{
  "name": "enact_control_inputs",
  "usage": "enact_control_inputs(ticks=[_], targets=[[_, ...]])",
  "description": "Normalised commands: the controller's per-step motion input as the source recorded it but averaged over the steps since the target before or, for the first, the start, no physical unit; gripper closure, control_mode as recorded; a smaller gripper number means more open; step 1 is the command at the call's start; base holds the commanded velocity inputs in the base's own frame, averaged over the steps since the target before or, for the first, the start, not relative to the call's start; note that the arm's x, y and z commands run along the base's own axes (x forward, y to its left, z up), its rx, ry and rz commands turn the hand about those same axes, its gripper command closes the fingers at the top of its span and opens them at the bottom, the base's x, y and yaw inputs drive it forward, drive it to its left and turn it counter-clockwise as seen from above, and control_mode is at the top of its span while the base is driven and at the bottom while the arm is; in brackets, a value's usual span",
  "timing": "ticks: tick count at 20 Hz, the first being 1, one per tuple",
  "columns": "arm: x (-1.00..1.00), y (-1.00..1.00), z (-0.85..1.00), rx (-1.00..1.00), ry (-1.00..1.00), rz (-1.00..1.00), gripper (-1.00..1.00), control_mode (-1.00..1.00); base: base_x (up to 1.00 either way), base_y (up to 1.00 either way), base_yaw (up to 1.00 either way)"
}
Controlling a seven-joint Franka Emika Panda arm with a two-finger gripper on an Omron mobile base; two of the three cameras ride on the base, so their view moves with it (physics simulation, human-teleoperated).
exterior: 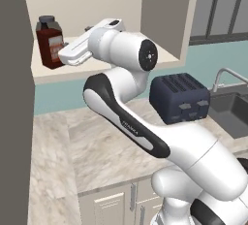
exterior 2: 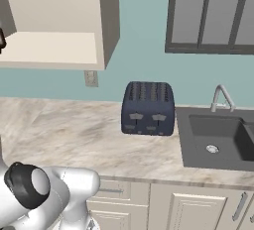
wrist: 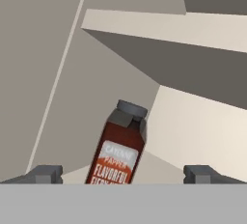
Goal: Collect the paprika, ketchup, and shaker from the cabinet and place them next to the stove.
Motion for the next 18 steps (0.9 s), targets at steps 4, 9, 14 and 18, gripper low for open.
enact_control_inputs(ticks=[4, 9, 14, 18], targets=[[0.01, 0.00, 0.00, 0.00, 0.00, 0.00, -1.00, -1.00, 0.00, 0.00, 0.00], [0.01, 0.00, 0.00, 0.00, 0.00, 0.00, -1.00, -1.00, 0.00, 0.00, 0.00], [0.02, 0.00, 0.00, 0.02, 0.00, 0.00, -1.00, -1.00, 0.00, 0.00, 0.00], [0.08, 0.00, 0.00, 0.02, 0.00, 0.00, -1.00, -1.00, 0.00, 0.00, 0.00]])
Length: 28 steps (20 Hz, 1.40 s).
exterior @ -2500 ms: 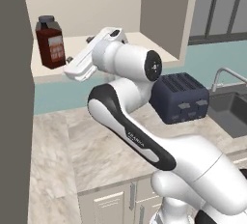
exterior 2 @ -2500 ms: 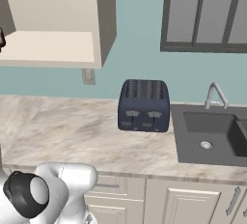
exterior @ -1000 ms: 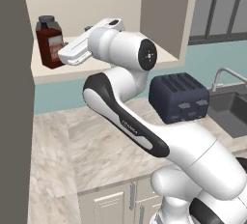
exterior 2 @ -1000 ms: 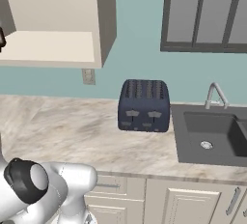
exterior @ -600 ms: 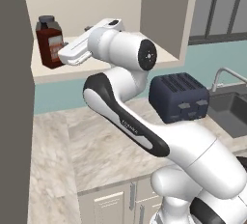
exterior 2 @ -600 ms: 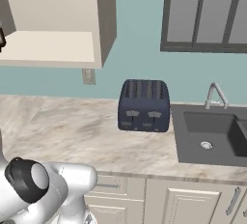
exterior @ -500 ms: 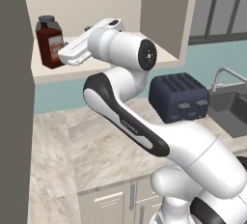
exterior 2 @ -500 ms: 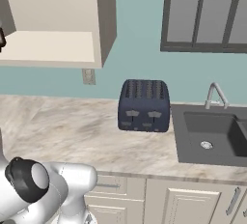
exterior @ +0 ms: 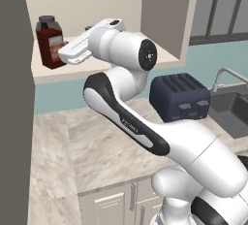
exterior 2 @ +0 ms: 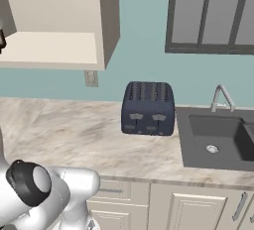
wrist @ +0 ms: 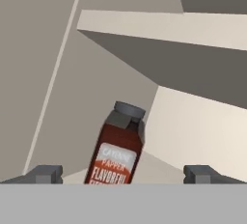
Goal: Collect the paprika, ketchup, and shaker from the cabinet and place them next to the stove.
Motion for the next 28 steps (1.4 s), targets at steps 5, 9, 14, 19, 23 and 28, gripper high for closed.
enact_control_inputs(ticks=[5, 9, 14, 19, 23, 28], targets=[[0.18, 0.00, 0.00, 0.02, 0.00, 0.00, -1.00, -1.00, 0.00, 0.00, 0.00], [0.27, 0.04, 0.00, 0.00, 0.02, 0.00, -1.00, -1.00, 0.00, 0.00, 0.00], [0.12, 0.00, -0.03, 0.02, 0.00, -0.01, -1.00, -1.00, 0.00, 0.00, 0.00], [0.00, 0.01, 0.00, 0.05, 0.00, -0.02, -1.00, -1.00, 0.00, 0.00, 0.00], [0.00, 0.16, 0.00, 0.06, 0.00, -0.05, -1.00, -1.00, 0.00, 0.00, 0.00], [0.00, 0.00, -0.02, 0.19, 0.02, -0.03, -1.00, -1.00, 0.00, 0.00, 0.00]])
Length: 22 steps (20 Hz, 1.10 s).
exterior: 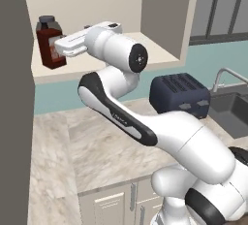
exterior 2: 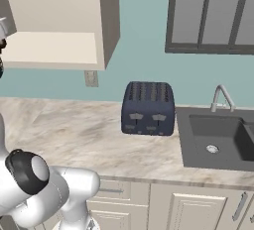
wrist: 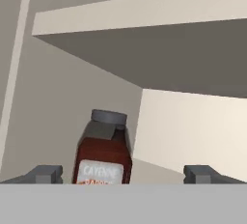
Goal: Collect the paprika, ketchup, and shaker from the cabinet and place them next to the stove.
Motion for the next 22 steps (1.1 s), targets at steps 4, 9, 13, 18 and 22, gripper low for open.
enact_control_inputs(ticks=[4, 9, 13, 18, 22], targets=[[0.00, 0.04, -0.05, 0.15, 0.06, -0.03, -1.00, -1.00, 0.00, 0.00, 0.00], [0.06, 0.05, -0.13, 0.01, 0.09, -0.01, -1.00, -1.00, 0.00, 0.00, 0.00], [0.00, 0.05, -0.14, 0.00, 0.01, 0.00, -1.00, -1.00, 0.00, 0.00, 0.00], [0.00, 0.08, -0.01, 0.00, 0.01, 0.00, -1.00, -1.00, 0.00, 0.00, 0.00], [0.04, 0.06, 0.00, 0.00, 0.02, 0.00, -1.00, -1.00, 0.00, 0.00, 0.00]])
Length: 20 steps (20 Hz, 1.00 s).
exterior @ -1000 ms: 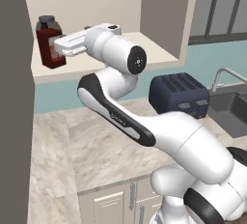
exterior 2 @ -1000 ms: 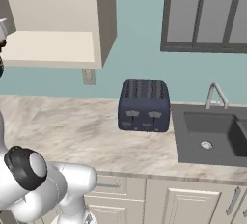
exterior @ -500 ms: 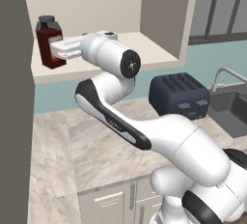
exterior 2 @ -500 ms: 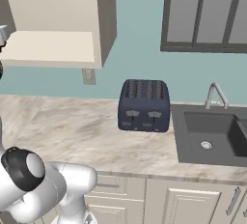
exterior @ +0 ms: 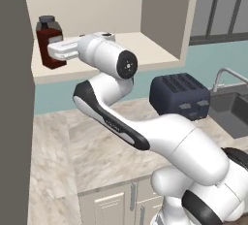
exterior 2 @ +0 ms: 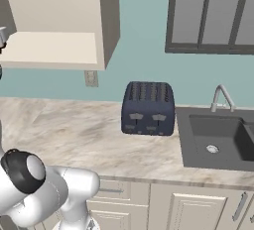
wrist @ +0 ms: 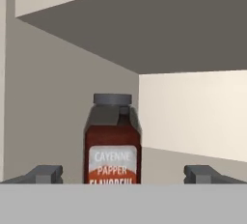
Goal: Collect the paprika, ketchup, and shaker from the cabinet and place them next to the stove.
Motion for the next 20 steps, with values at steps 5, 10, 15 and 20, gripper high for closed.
enact_control_inputs(ticks=[5, 10, 15, 20], targets=[[0.13, 0.09, 0.00, 0.00, 0.00, 0.00, -1.00, -1.00, 0.00, 0.00, 0.00], [0.16, 0.05, 0.00, 0.00, 0.00, 0.00, -1.00, -1.00, 0.00, 0.00, 0.00], [0.15, 0.07, -0.01, 0.00, 0.01, 0.00, -1.00, -1.00, 0.00, 0.00, 0.00], [0.13, 0.22, -0.06, 0.00, 0.04, 0.00, -1.00, -1.00, 0.00, 0.00, 0.00]])
